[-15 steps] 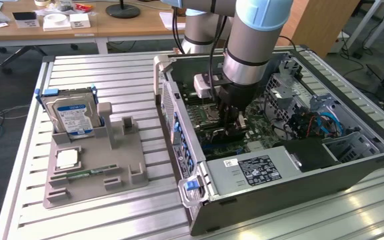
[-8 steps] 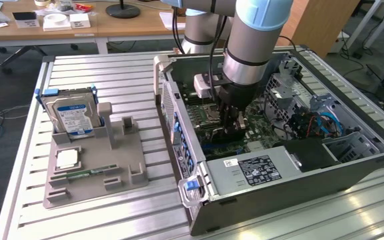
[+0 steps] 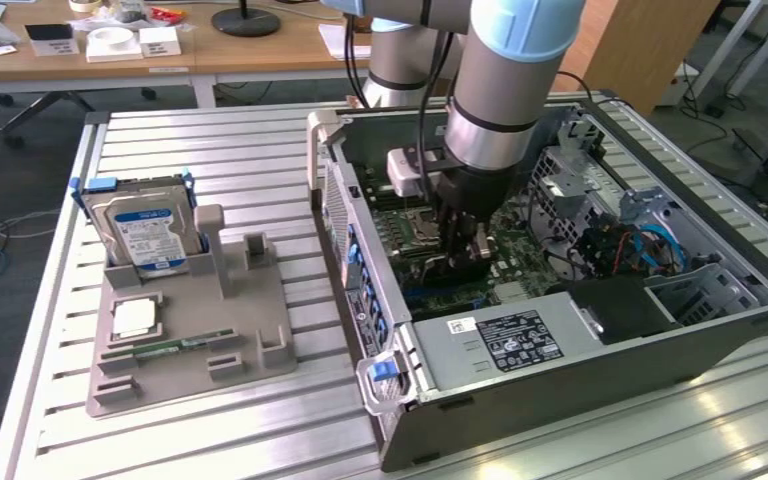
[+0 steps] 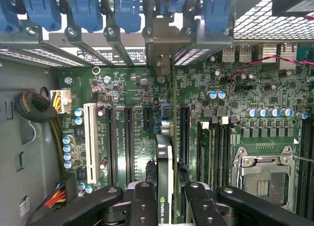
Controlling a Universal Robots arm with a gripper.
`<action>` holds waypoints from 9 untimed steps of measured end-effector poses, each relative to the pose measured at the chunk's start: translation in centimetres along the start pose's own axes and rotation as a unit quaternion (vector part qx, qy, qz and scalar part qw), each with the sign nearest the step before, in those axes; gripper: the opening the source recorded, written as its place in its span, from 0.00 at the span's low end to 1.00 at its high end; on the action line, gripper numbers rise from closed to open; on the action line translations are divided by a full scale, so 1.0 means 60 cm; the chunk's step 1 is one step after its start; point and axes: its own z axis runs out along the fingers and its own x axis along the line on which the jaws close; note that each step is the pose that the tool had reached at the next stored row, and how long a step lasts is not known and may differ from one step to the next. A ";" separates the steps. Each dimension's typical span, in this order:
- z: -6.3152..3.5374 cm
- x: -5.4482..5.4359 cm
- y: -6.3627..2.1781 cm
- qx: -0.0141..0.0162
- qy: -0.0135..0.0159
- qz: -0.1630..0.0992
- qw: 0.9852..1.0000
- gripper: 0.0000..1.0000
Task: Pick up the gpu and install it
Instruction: 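Insert the gpu into the slot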
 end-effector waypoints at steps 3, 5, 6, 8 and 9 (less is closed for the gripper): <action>0.001 0.000 0.001 0.000 0.000 0.000 1.000 0.27; 0.001 0.000 0.001 0.000 0.000 0.000 1.000 0.27; 0.002 0.000 0.001 0.000 0.000 0.000 1.000 0.27; 0.002 0.000 0.002 0.000 0.000 0.000 1.000 0.27; 0.003 0.000 0.002 0.000 0.000 0.000 1.000 0.27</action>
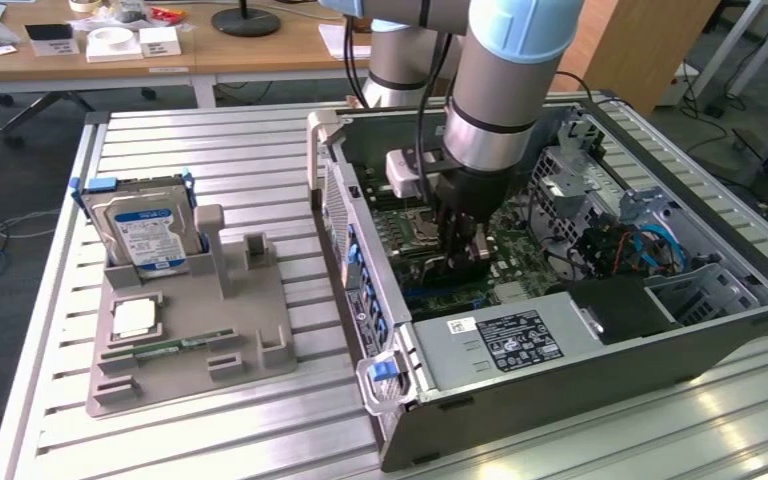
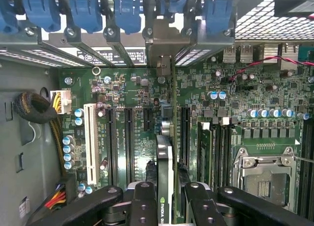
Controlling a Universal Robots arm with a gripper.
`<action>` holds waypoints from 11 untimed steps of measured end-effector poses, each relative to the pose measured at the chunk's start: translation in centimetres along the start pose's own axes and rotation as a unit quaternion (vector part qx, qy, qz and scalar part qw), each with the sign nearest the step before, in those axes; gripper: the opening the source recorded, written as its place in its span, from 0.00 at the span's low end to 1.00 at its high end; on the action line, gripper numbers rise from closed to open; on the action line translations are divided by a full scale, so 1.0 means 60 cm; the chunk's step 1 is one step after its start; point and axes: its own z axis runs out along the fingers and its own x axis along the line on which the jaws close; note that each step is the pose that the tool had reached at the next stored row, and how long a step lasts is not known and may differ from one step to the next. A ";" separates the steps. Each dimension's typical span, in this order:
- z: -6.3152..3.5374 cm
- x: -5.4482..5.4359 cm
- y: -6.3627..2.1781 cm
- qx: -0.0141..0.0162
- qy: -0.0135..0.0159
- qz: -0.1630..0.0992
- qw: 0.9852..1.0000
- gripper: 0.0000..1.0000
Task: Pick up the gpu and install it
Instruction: 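Insert the gpu into the slot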
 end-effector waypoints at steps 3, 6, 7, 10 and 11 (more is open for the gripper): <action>0.001 0.000 0.000 0.000 0.000 0.000 1.000 0.27; 0.002 0.000 0.001 0.000 0.000 0.000 1.000 0.27; 0.002 0.000 0.001 0.000 0.000 0.000 1.000 0.27; 0.003 0.000 0.001 0.000 0.000 0.000 1.000 0.27; 0.003 0.000 0.001 0.000 0.000 0.000 1.000 0.27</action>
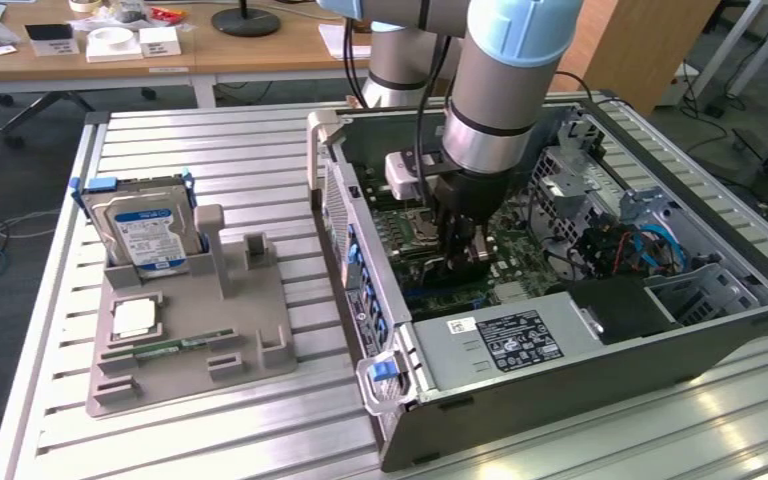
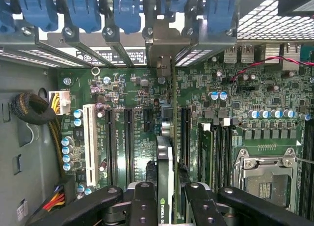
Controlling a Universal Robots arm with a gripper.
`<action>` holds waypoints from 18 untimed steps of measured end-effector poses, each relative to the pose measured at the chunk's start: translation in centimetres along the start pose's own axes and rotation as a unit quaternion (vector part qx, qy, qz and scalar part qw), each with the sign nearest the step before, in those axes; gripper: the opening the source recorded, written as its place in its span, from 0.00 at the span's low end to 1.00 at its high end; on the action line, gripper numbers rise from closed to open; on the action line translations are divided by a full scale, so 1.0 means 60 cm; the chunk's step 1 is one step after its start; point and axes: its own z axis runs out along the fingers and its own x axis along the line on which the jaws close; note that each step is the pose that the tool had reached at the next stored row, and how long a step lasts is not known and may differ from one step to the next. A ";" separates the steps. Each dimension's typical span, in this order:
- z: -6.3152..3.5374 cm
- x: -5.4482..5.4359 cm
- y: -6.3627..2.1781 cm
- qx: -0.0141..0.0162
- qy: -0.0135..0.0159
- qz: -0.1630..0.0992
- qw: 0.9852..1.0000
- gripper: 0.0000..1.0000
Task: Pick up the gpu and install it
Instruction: 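Insert the gpu into the slot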
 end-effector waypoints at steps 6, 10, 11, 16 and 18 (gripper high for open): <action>0.000 0.000 0.000 0.000 0.000 0.000 1.000 0.27; 0.000 0.000 0.000 0.000 0.000 0.000 1.000 0.33; 0.000 0.000 0.000 0.000 0.000 0.000 1.000 0.33; 0.000 0.000 0.000 0.000 0.000 0.000 1.000 0.46; -0.002 0.000 0.000 0.000 0.000 0.000 1.000 0.46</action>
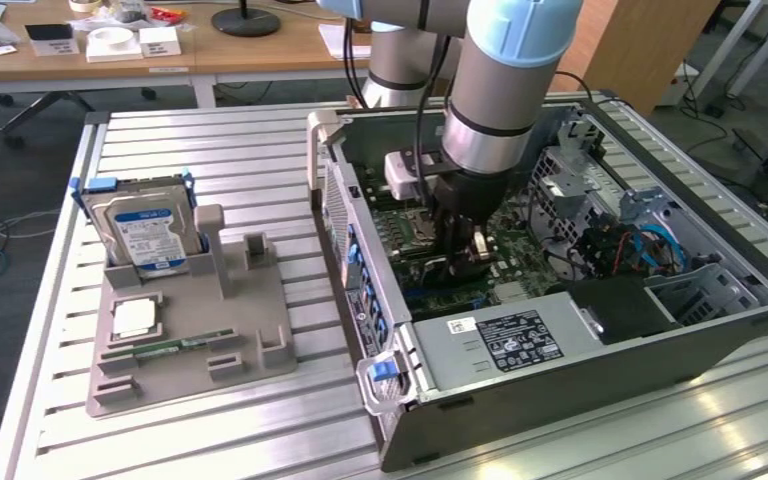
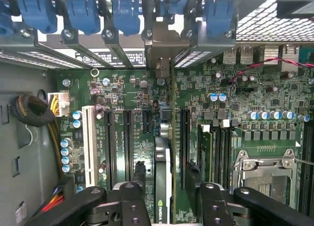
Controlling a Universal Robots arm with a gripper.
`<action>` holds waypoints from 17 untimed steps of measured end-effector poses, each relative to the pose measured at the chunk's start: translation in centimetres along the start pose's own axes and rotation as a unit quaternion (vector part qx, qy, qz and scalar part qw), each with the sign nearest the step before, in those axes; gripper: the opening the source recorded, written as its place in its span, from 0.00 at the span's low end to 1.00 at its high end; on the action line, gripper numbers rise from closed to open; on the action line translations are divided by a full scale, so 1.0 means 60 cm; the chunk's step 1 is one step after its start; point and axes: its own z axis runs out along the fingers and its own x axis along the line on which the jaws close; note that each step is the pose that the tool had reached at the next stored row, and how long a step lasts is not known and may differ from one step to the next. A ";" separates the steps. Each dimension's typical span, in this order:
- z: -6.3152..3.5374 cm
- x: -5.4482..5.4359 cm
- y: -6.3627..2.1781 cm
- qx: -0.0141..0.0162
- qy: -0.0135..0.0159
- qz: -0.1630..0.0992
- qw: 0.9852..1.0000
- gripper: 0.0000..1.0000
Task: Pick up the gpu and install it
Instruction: 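Insert the gpu into the slot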
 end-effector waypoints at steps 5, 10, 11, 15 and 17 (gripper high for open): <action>-0.018 -0.001 -0.001 0.000 0.000 0.000 1.000 0.46; -0.040 -0.002 -0.001 0.000 0.000 0.000 1.000 0.46; -0.044 -0.002 -0.001 0.000 0.000 0.000 1.000 0.46; -0.060 -0.002 -0.002 0.000 0.000 0.000 1.000 0.46; -0.067 -0.003 -0.002 0.000 0.000 0.000 1.000 0.46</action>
